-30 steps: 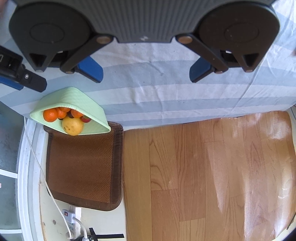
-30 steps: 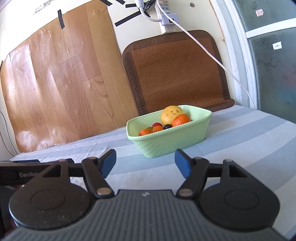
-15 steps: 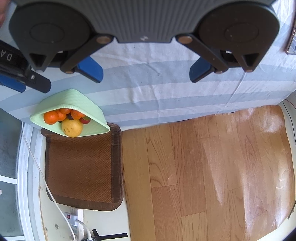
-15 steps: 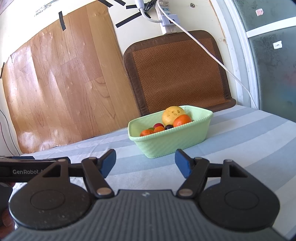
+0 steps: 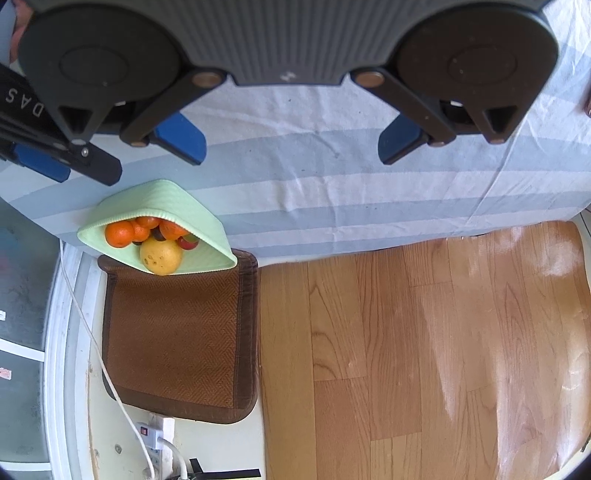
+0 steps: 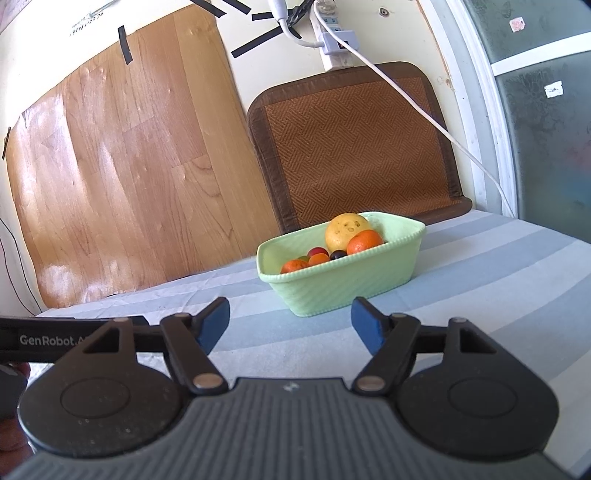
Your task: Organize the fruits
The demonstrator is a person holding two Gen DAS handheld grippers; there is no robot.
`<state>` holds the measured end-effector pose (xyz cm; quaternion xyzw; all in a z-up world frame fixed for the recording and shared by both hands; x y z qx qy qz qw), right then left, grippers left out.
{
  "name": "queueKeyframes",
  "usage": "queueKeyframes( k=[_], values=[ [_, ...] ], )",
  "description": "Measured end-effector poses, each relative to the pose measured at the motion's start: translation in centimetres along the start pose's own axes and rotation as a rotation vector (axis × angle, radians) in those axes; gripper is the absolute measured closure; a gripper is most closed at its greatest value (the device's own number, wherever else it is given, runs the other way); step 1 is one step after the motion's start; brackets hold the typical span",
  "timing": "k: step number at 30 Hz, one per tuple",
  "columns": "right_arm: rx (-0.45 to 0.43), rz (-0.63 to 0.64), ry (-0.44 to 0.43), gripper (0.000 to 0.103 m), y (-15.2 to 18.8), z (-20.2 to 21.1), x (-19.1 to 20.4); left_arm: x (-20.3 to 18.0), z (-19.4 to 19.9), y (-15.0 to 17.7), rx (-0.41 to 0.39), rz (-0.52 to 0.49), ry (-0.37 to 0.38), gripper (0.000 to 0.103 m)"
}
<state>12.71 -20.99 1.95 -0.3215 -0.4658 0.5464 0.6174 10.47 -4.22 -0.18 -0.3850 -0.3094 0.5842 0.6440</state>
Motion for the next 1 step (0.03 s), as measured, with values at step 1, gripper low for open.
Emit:
queueKeyframes(
  k=[1],
  values=[
    [0.001, -0.002, 0.001, 0.028, -0.01, -0.02, -0.04, -0.02, -0.07, 0.0, 0.004, 0.003, 0.009, 0.0]
  ],
)
Point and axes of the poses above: each gripper's, at about its wrist camera, not at the fingertips, and z roughly against the way its jaws point, x to its left, y to its underside, the point moved 9 cm from there along -z, roughly the way its jaws point, and after that the axes turned 9 degrees about y, right-handed, at the moved point
